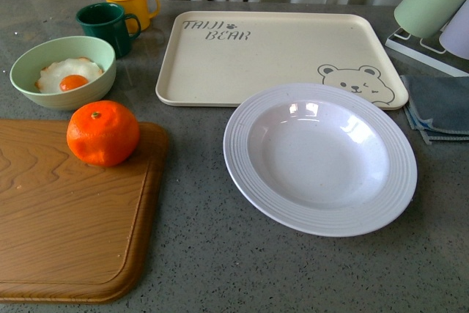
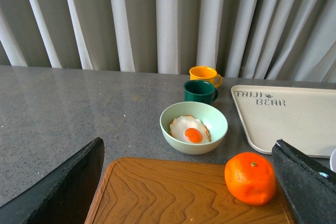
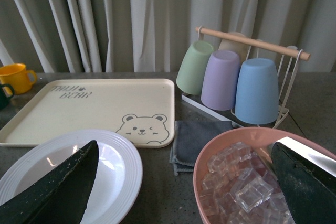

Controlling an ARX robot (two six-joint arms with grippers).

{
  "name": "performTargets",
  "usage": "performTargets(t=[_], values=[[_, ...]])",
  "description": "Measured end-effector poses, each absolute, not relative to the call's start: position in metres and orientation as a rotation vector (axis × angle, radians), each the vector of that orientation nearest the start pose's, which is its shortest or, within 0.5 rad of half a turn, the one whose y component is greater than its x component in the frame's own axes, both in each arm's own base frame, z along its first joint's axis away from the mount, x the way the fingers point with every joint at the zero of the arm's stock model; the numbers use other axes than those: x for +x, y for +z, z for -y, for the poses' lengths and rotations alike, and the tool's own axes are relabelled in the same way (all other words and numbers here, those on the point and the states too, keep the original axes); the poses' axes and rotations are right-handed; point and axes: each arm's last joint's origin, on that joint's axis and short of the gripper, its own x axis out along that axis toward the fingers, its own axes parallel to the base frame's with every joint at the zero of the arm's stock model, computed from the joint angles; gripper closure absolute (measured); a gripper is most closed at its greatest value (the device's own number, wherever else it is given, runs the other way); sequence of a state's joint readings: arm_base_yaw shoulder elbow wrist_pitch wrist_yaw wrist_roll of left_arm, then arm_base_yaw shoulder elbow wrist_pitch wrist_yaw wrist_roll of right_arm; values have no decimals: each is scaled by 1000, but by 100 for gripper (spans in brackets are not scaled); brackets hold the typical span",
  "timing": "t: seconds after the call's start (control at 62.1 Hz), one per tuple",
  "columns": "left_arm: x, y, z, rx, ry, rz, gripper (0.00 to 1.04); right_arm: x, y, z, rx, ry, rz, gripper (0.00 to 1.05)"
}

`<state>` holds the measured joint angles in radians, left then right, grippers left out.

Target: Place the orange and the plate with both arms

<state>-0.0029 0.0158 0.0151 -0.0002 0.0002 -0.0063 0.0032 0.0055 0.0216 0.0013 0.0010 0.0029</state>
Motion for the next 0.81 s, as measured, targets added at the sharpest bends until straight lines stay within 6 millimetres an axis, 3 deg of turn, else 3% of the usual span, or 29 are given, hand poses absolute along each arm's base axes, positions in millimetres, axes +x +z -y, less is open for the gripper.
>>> performTargets(t=[0.806], values=[[98,167,0,-6,-3,-1,9,97,171,0,3,2,17,9]])
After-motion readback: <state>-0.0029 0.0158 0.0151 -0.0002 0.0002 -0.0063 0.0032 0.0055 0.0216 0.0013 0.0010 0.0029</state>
